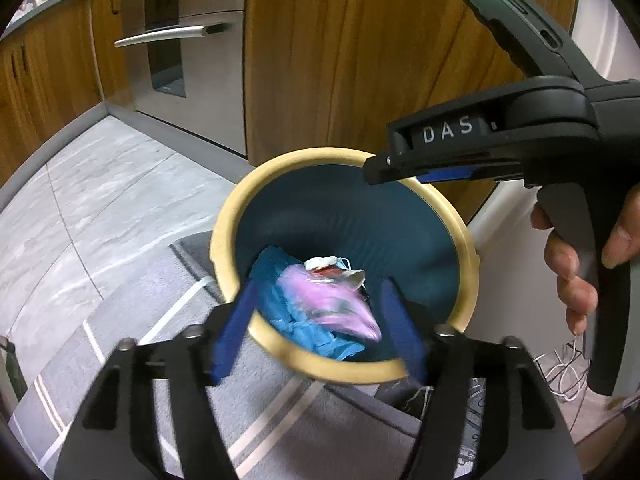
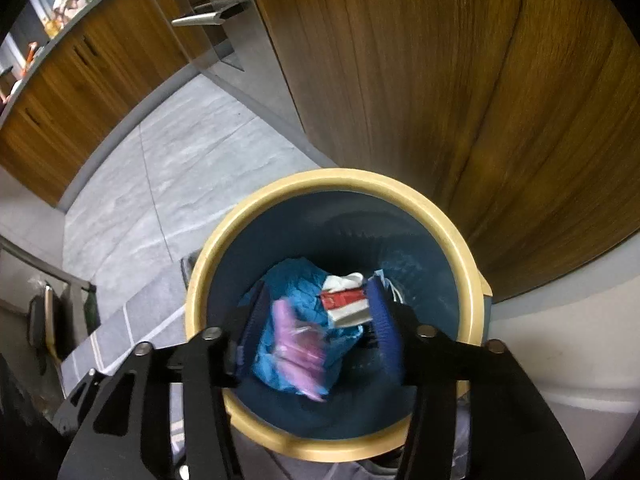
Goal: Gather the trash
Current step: 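Open both tools to drop the wrapper and cup into the bin, then move both open tools back over the blue wipes pack on the mat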
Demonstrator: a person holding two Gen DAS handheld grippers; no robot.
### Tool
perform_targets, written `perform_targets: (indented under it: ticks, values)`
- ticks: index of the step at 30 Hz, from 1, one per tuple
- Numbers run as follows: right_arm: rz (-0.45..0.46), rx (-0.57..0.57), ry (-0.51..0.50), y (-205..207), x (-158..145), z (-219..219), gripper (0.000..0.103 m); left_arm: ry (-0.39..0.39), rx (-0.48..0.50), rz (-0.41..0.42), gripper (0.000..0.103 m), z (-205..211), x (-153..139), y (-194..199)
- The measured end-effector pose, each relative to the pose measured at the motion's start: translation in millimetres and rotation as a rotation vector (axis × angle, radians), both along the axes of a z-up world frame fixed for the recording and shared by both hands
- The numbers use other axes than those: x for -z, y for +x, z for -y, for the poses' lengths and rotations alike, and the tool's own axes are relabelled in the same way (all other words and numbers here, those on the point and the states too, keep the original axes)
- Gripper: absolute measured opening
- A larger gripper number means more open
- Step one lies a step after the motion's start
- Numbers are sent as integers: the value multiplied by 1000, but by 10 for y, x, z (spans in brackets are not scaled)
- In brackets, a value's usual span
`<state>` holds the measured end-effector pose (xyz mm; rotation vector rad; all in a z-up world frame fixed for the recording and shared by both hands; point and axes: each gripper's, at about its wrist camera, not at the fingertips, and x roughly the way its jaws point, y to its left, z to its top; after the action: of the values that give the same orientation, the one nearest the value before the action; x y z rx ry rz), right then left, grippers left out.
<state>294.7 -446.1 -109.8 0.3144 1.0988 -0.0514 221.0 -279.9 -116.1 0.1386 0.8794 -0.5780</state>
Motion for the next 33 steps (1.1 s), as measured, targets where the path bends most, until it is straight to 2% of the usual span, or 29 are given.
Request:
perform_targets:
  ticks: [3, 7, 10, 15, 24, 33]
  values:
    - [15, -2, 10, -9, -46, -32, 73, 4, -31, 14, 85, -100, -48, -55]
    - [46, -5, 16, -31, -148, -96, 92, 12, -63, 35, 93, -278, -150, -132]
    - [77, 0, 24, -87, -253, -163, 96, 28, -88, 49, 96, -422, -251, -206]
    - [104, -40, -56, -280, -387, -384, 97, 64, -138, 85, 97, -733, -514, -407]
    - [164, -97, -65, -712, -654, -770, 98, 69, -225, 135, 97, -1378, -1022, -861]
    - [199, -121, -45, -1153, -837, -1236, 98, 36, -300, 157, 97, -2048, -1358, -1461]
